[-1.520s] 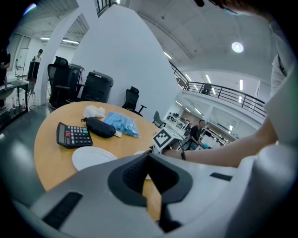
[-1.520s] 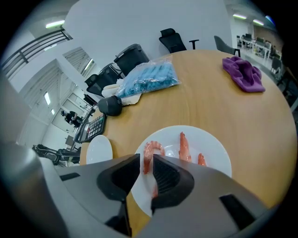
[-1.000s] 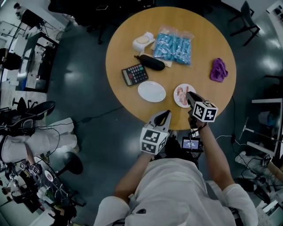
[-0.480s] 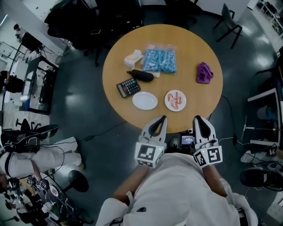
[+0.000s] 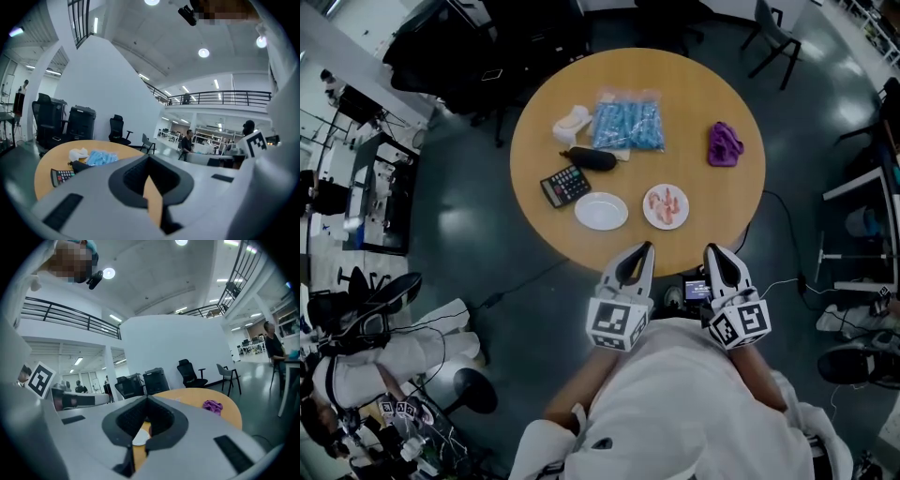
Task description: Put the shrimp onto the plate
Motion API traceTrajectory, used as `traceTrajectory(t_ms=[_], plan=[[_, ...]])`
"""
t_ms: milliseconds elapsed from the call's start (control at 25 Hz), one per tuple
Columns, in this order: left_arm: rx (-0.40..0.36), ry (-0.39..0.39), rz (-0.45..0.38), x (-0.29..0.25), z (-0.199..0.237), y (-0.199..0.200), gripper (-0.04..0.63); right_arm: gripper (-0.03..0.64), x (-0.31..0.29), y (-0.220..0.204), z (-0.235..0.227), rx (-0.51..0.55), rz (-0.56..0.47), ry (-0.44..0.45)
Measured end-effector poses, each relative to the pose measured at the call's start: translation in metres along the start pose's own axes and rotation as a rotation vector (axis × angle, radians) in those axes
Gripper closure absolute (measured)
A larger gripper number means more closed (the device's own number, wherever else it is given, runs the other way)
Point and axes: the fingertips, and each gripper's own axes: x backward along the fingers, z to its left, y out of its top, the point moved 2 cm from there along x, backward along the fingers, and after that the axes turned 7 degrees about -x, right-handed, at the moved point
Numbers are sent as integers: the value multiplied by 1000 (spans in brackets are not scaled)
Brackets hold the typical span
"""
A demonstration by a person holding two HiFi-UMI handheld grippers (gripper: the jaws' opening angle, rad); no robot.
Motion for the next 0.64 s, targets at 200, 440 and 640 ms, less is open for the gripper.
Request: traceTrajectory(t_ms=[200, 440, 640], plan=[[5, 0, 3, 0, -3, -4, 588, 600, 2, 1, -3, -5, -4, 8], [7, -3, 11, 1, -7, -5, 588, 600, 3, 11, -3, 16, -28, 11], [4, 0, -1, 2, -9, -1, 588, 600, 4, 15, -6, 16, -39, 6]])
